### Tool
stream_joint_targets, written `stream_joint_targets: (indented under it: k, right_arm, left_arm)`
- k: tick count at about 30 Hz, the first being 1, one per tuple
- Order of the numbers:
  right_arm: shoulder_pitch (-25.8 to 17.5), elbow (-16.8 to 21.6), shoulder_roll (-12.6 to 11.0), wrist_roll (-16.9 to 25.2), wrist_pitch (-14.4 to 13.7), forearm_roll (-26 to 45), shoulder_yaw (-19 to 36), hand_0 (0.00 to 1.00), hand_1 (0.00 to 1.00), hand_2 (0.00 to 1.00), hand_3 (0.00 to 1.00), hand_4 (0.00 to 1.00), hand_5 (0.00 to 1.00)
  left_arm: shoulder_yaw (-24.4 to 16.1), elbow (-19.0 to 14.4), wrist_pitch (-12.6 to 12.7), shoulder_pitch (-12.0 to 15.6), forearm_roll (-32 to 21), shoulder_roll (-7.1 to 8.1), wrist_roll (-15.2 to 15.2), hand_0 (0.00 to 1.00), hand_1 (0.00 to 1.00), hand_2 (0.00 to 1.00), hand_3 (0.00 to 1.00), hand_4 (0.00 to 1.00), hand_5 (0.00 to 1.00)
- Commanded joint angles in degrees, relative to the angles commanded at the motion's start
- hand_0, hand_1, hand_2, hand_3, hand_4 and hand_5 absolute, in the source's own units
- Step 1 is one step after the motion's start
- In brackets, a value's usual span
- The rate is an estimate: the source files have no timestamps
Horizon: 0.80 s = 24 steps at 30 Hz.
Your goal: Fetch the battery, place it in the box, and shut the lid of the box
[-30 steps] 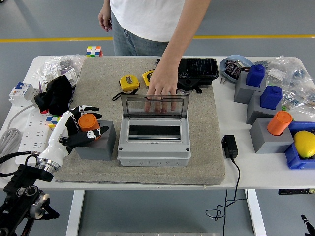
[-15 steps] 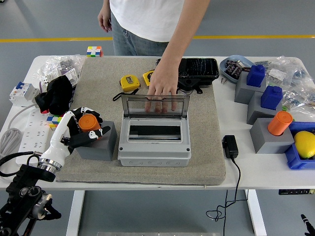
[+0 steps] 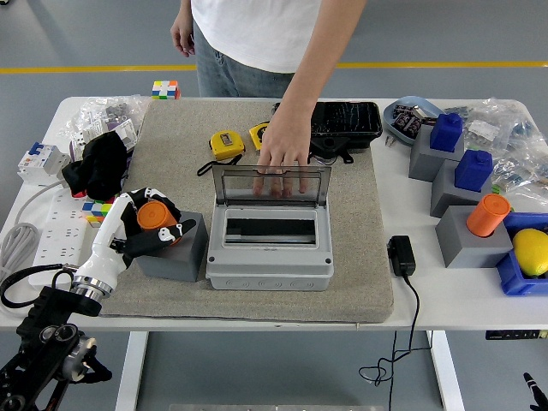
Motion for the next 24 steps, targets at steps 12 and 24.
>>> stream_joint_targets:
  k: [12,24]
  right_arm:
    - [0.0,0.0,0.0,-0.1,0.0,0.1,-0.1,0.86,0.85,0.805,0.827,0.998,0.998]
    - [0.0,0.0,-0.1,0.0,-0.1,0.3,-0.3,0.859,0.85,0.804,0.827,0.998,0.998]
  left_arm:
    - [3.6,2.4,1.6,-2.2,-3.4,-1.11,-1.2,0.259,0.375,0.314,0.286,0.998,0.036]
    - [4.2,2.3,4.3,-2.8,-1.6,-0.73,-1.3,0.164,0.192,0.189,0.178,0.998,0.038]
